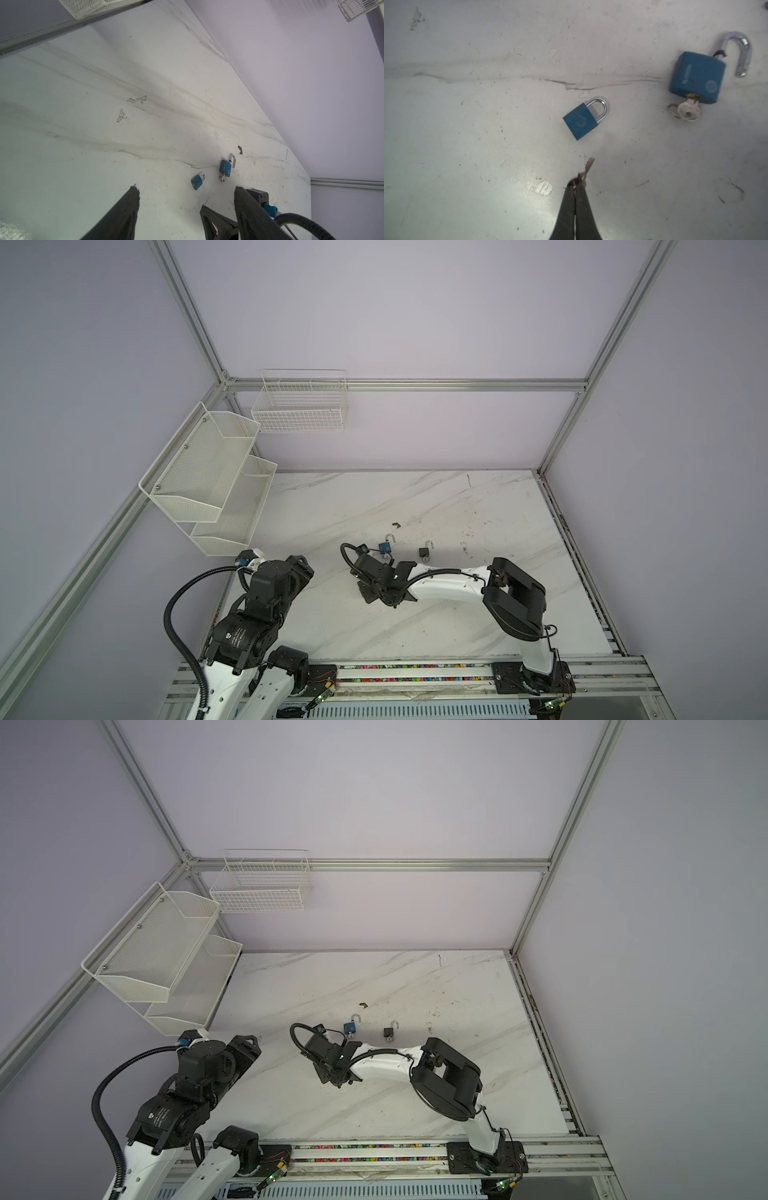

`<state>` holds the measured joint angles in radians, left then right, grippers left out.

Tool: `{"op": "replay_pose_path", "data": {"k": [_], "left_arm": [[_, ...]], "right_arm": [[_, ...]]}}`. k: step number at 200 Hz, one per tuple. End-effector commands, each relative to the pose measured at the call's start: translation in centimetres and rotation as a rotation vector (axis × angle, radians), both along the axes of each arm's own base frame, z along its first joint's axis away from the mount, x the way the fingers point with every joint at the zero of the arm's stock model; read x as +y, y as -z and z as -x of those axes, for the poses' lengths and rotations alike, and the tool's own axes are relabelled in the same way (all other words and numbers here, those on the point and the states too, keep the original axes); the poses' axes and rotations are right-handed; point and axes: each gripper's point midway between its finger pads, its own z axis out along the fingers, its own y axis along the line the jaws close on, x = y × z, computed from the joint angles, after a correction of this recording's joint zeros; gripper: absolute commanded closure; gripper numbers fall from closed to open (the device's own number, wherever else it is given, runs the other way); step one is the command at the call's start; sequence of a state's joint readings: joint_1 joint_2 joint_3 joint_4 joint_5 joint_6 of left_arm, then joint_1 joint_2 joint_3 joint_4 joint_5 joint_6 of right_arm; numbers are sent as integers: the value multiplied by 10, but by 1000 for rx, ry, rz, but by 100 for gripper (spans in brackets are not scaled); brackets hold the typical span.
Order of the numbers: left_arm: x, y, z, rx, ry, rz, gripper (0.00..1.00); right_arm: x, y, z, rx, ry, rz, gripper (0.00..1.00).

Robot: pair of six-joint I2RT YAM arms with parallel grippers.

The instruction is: Unlock with the key

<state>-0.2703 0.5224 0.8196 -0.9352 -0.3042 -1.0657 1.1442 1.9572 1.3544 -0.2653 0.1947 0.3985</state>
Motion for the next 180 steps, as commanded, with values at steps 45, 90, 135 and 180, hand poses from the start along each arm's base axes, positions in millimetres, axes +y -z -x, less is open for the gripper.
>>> {"op": "replay_pose_path", "data": {"k": [45, 90, 135, 180], "left_arm": [[-53, -10, -23, -49, 183, 225, 29], [-95, -28, -47, -55, 390, 283, 32], [-132, -51, -64, -139, 575, 342, 36], [-161, -76, -72, -237, 708, 313, 42]], "right_arm": [[-11, -114, 7, -240, -203, -261, 100], [-26, -168, 20, -404, -312, -334, 100], [-45, -202, 31, -552, -385, -363, 100], [-45, -207, 33, -585, -434, -311, 100]]}}
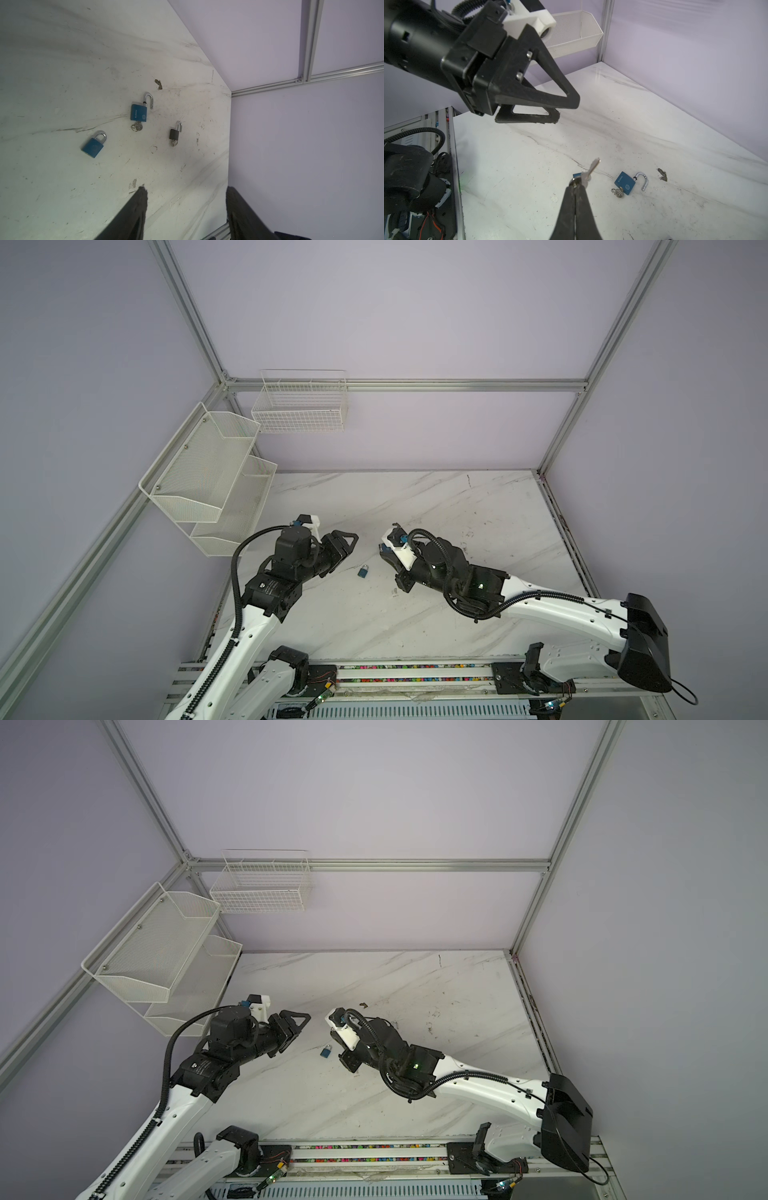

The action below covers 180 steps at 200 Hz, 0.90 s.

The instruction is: Unlock with the key

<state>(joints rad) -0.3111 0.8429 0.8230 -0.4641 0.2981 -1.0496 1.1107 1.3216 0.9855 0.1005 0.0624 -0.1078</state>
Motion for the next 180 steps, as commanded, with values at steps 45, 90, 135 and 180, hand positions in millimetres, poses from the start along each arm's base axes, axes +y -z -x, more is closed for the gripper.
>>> {"op": "replay_pose_path", "data": {"k": [45, 90, 135, 180], "left_arm": [[-59, -72, -9, -326, 254, 6, 52], [-76, -70, -7, -349, 336, -11, 64], [-67, -75, -5, -379, 291, -30, 64], [-60, -79, 0, -390, 267, -41, 63]], "right_arm": [[10, -14, 9, -73, -97, 43, 100], [7, -16, 9, -72, -95, 69, 100], [3, -13, 10, -61, -93, 78, 100], [1, -13, 13, -59, -98, 76, 100]]}}
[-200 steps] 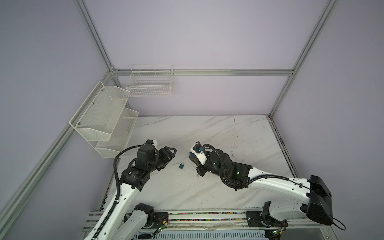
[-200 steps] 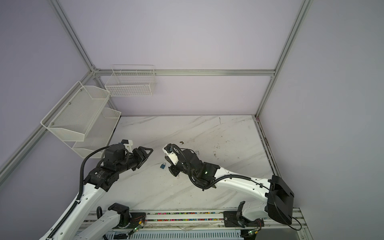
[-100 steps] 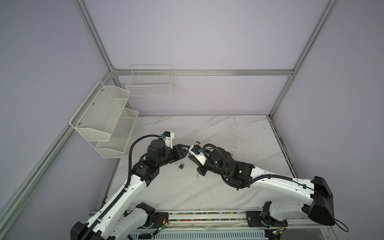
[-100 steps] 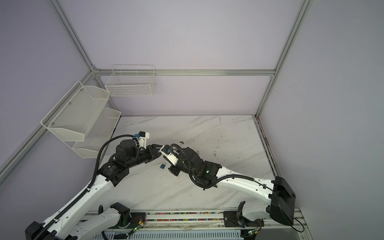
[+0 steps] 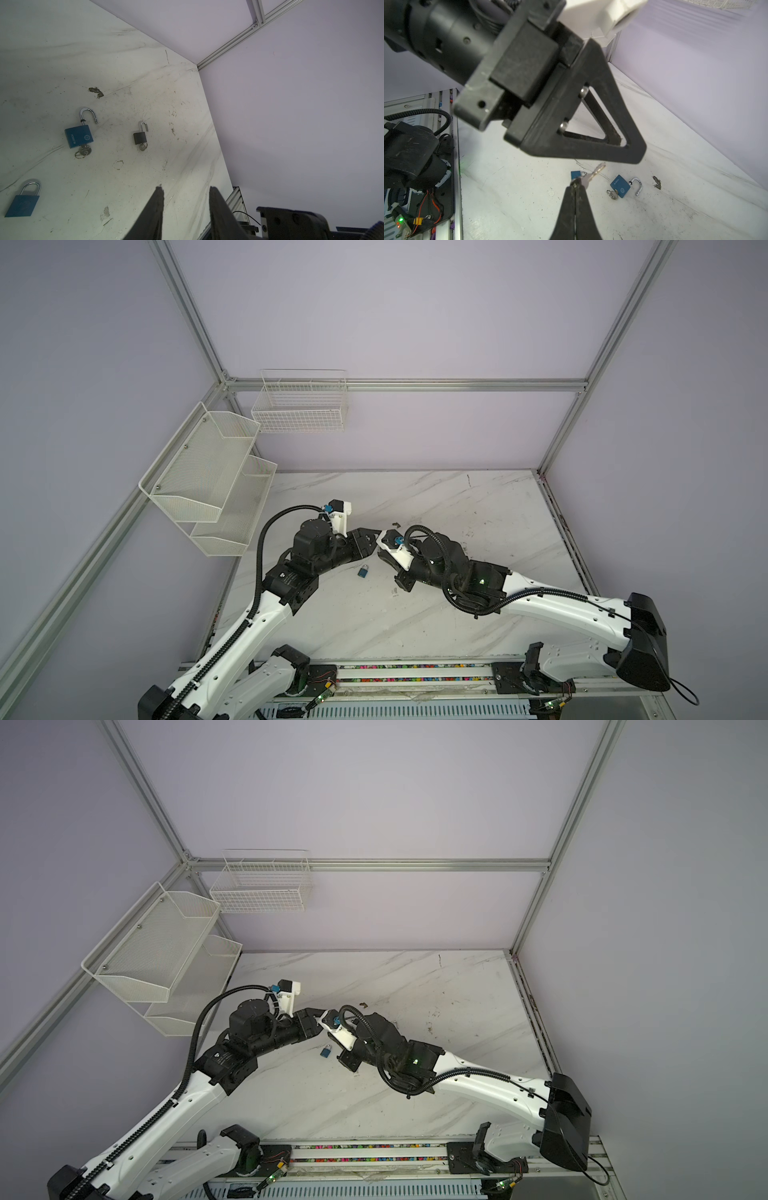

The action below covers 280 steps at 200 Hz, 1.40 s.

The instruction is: Unlock with the key

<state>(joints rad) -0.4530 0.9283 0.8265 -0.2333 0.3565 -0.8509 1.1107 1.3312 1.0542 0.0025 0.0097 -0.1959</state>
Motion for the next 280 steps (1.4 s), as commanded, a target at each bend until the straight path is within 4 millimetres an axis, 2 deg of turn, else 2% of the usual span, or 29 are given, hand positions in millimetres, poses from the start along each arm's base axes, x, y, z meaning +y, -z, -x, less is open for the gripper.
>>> {"op": "replay_pose_path", "data": {"k": [1, 54, 76, 107, 209, 251, 280], "left_arm": [[0, -52, 2, -132, 7, 37, 63], [-12, -45, 7, -96, 97, 13, 64], [-18, -46, 7, -88, 126, 17, 69], [-17, -43, 5, -80, 122, 11, 77], [-16, -36, 9, -58, 135, -27, 89], [-15, -37, 9, -64, 130, -28, 100], [-14, -37, 8, -66, 121, -32, 100]], "right_arm": [[-4, -6, 5, -19, -19, 7, 100], [2, -8, 1, -44, -23, 21, 100], [2, -7, -1, -53, -20, 29, 100], [1, -6, -2, -60, -12, 36, 100], [1, -6, -8, -75, 3, 57, 100], [0, -6, -10, -78, 9, 64, 100], [-1, -6, -10, -81, 15, 65, 100]]}}
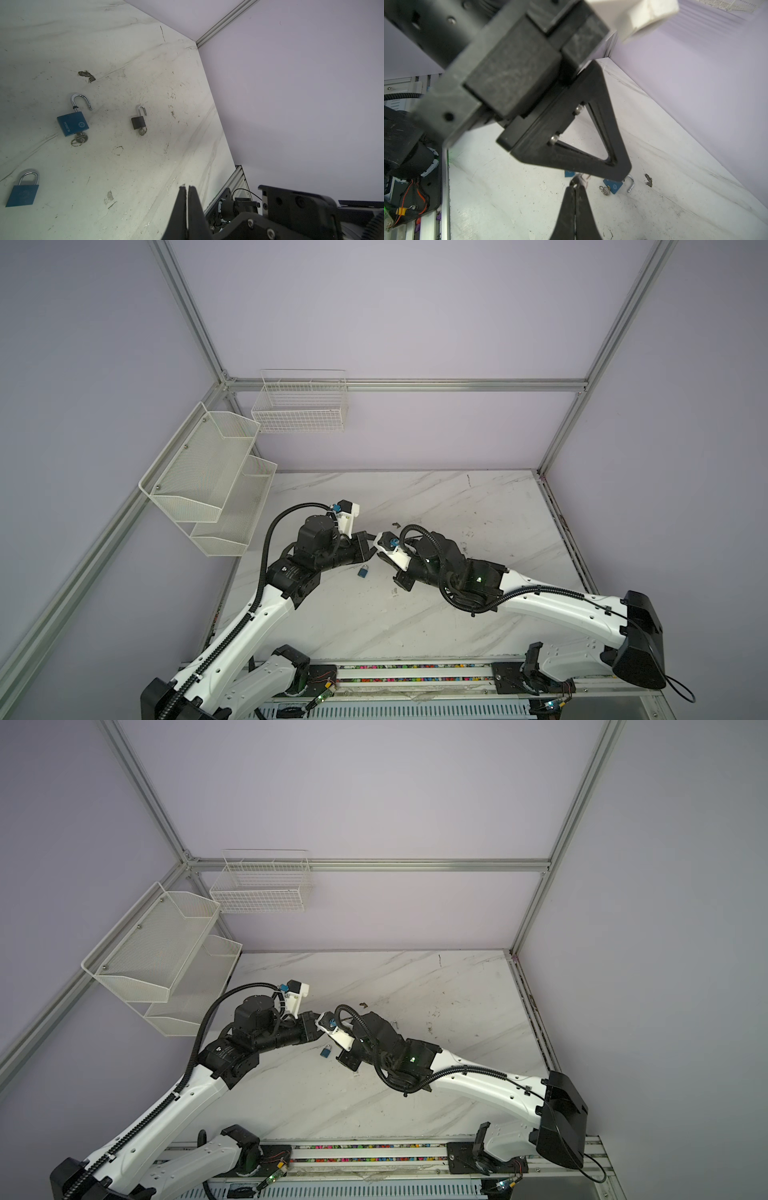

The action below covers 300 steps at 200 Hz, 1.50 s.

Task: Unlock with the key
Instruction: 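Raise the held key with the right gripper up beside the open left gripper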

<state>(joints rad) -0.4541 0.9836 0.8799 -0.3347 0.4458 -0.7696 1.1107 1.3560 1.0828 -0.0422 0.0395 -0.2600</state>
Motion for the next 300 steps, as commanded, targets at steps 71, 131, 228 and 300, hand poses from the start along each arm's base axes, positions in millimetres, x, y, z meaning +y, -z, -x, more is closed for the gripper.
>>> {"op": "replay_pose_path", "data": {"k": [71, 131, 228, 300], "left_arm": [[7, -72, -11, -244, -53, 42, 100], [8, -112, -22, -498, -83, 96, 100], [-14, -142, -25, -647, -5, 241, 100], [-20, -143, -20, -673, 22, 254, 100]], "right_arm": [[-6, -31, -4, 13, 44, -47, 63], [-26, -73, -5, 262, -14, -301, 43], [-42, -126, -20, 709, -236, -759, 46], [-36, -122, -32, 780, -250, -858, 54]]}}
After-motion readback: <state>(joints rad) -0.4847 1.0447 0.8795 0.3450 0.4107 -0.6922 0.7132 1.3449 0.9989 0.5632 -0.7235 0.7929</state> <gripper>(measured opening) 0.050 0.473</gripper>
